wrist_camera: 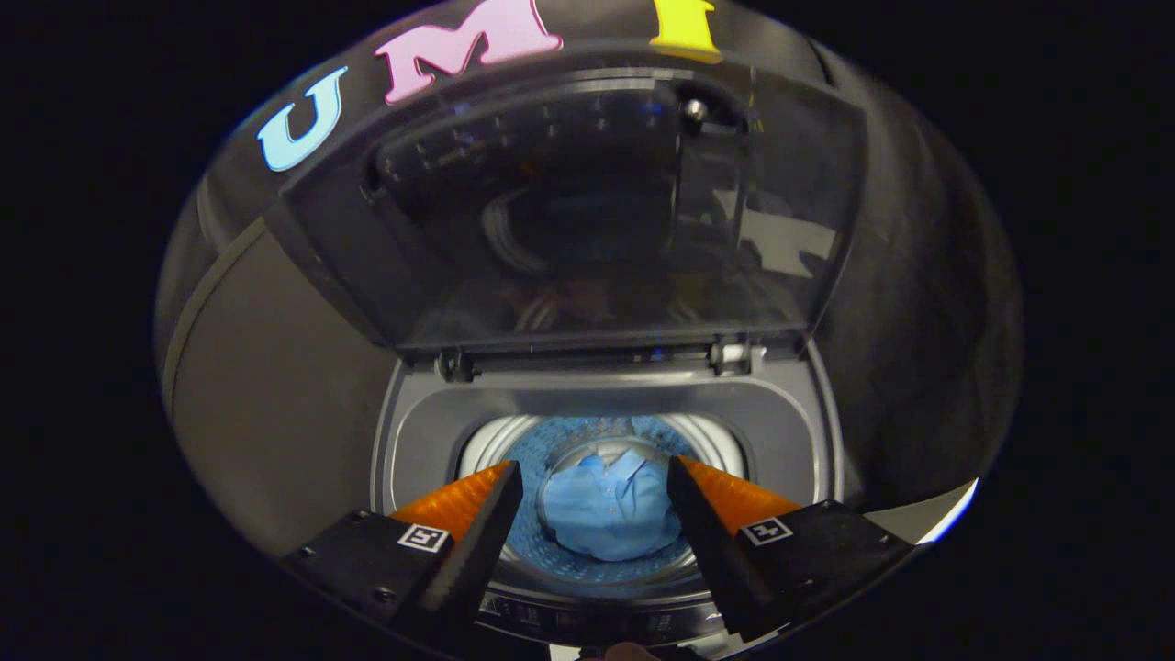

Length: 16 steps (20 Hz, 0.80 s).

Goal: Put the clothes into the washing machine and then close the washing machine lid.

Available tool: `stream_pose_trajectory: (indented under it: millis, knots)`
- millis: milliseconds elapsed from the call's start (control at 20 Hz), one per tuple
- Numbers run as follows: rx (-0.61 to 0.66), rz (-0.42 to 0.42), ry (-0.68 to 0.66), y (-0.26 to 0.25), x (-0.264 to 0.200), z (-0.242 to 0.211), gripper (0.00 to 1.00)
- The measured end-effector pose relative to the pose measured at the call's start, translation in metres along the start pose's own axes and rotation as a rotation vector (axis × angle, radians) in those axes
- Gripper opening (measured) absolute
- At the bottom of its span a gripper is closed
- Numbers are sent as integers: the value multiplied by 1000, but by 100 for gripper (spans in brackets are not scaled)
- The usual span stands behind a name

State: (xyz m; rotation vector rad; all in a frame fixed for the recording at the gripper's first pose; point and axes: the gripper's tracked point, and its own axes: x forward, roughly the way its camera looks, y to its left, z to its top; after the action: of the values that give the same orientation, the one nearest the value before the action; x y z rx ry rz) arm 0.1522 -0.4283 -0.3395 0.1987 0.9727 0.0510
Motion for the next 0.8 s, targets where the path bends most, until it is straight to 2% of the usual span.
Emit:
stream_pose_trajectory:
  millis: [150,350,450,650,750,800]
  knots:
    - [6,55,-151,17,-35,42,99]
    - [-32,77,-432,33,-86,125,98]
    - [-66,102,-523,45,-103,155,98]
    - [-81,135,-633,58,-127,206,98]
    - [-69,143,-642,64,-119,232,98]
    - [-77,122,-634,64,-112,239,98]
